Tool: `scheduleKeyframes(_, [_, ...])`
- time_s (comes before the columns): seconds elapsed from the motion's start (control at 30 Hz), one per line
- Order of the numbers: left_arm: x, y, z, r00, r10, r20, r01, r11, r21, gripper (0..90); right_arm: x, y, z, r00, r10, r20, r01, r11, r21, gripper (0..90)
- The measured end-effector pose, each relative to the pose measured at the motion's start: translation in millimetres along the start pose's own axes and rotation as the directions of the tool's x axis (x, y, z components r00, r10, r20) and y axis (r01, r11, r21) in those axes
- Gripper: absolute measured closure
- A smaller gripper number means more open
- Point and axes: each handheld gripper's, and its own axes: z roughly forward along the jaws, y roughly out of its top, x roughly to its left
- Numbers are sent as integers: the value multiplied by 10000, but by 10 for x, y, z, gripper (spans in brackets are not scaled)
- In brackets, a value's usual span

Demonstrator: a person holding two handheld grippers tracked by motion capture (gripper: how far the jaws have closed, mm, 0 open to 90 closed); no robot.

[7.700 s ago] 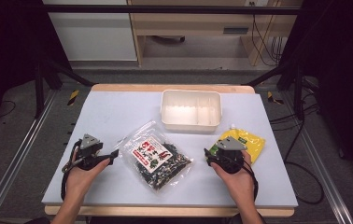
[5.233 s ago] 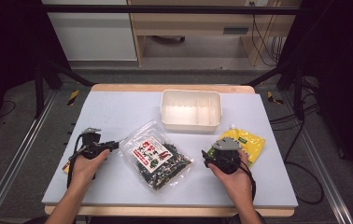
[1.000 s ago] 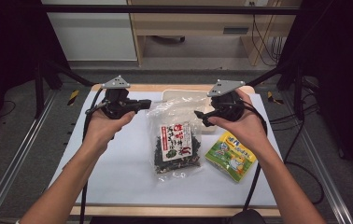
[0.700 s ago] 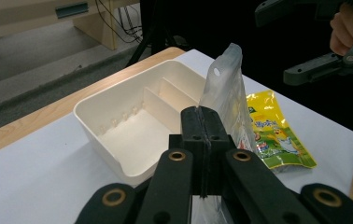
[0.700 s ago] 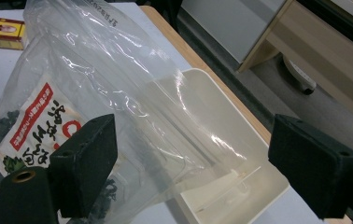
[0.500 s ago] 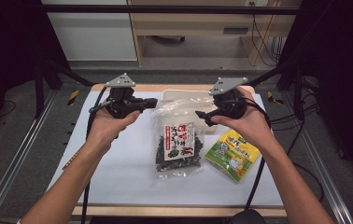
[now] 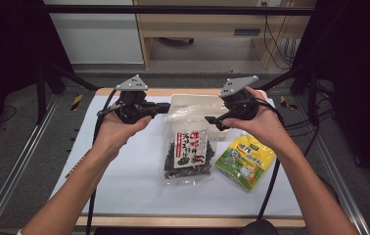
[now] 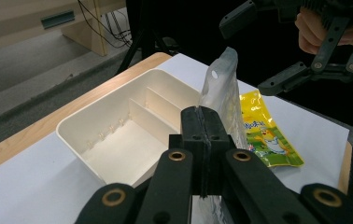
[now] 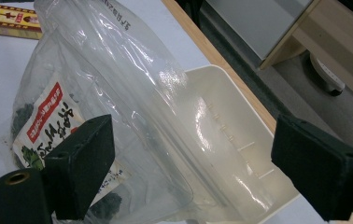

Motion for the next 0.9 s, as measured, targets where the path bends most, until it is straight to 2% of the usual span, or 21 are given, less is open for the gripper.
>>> scheduleKeyframes(0.3, [-33, 14, -9, 9999, 100, 92, -100, 9999, -28, 898, 8, 48, 19, 9998, -93, -173, 94, 9999, 68, 138])
scheduleKeyframes(0.57, [-88, 33, -22, 9993, 100, 356, -95, 9998, -148, 898, 18, 61, 24, 9990, -221, -400, 218, 9997, -67, 133])
scheduleKeyframes(0.9, [-161, 81, -16, 9981, 312, 526, -303, 9994, -187, 898, 16, 72, 29, 9953, -547, -805, 575, 9978, 333, 139])
